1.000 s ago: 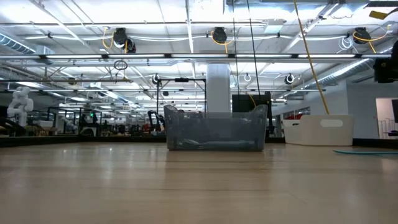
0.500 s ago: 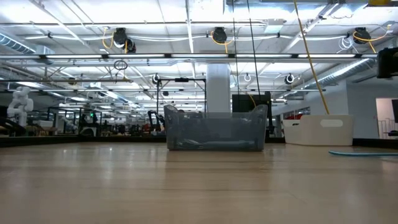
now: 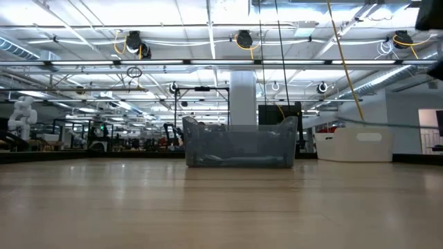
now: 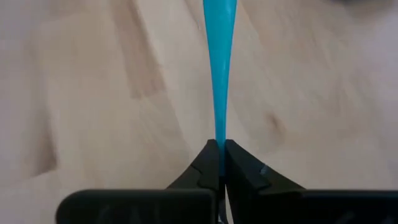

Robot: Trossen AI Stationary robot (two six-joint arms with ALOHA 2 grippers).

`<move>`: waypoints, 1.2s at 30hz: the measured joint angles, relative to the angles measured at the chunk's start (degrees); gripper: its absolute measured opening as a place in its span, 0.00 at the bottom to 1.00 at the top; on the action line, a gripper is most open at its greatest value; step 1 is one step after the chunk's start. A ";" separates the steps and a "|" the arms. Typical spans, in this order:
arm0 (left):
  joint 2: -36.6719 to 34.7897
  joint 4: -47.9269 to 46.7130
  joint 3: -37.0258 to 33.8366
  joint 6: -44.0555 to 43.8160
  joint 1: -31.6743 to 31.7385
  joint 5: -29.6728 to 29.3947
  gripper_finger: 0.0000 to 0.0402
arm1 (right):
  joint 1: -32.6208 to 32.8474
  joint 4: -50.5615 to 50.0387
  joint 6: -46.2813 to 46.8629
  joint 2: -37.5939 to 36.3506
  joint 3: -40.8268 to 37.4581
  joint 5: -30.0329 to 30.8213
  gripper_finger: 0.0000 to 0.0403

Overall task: Sort silverware by color (type)
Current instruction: Put the dark blue spoon into the blue bin

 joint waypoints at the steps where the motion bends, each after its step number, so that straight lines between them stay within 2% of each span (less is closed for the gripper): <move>1: 0.59 1.16 0.00 1.54 0.02 -0.04 0.28 | 0.00 0.90 -2.00 0.00 0.21 0.75 0.01; 9: 3.13 10.29 -0.03 12.10 2.08 -1.61 0.28 | -0.05 10.11 -17.12 -0.02 0.57 7.51 0.01; 12: 3.13 15.19 -0.04 19.71 2.83 -1.95 0.28 | -0.09 13.85 -23.51 -0.02 0.57 8.72 0.01; 17: 3.10 25.00 -0.02 35.77 3.76 -1.37 0.28 | -0.39 19.13 -32.86 -0.02 0.57 8.55 0.01; 25: 3.10 28.50 -0.02 49.08 6.78 0.88 0.29 | -2.86 23.05 -44.81 -0.02 0.57 6.73 0.01; 28: 3.10 28.53 -0.02 51.29 8.14 2.88 0.36 | -4.05 24.80 -48.27 -0.02 0.57 5.78 0.01; 36: 3.10 28.41 -0.02 54.07 12.06 2.89 0.67 | -6.82 25.80 -51.16 -0.02 0.55 5.34 0.01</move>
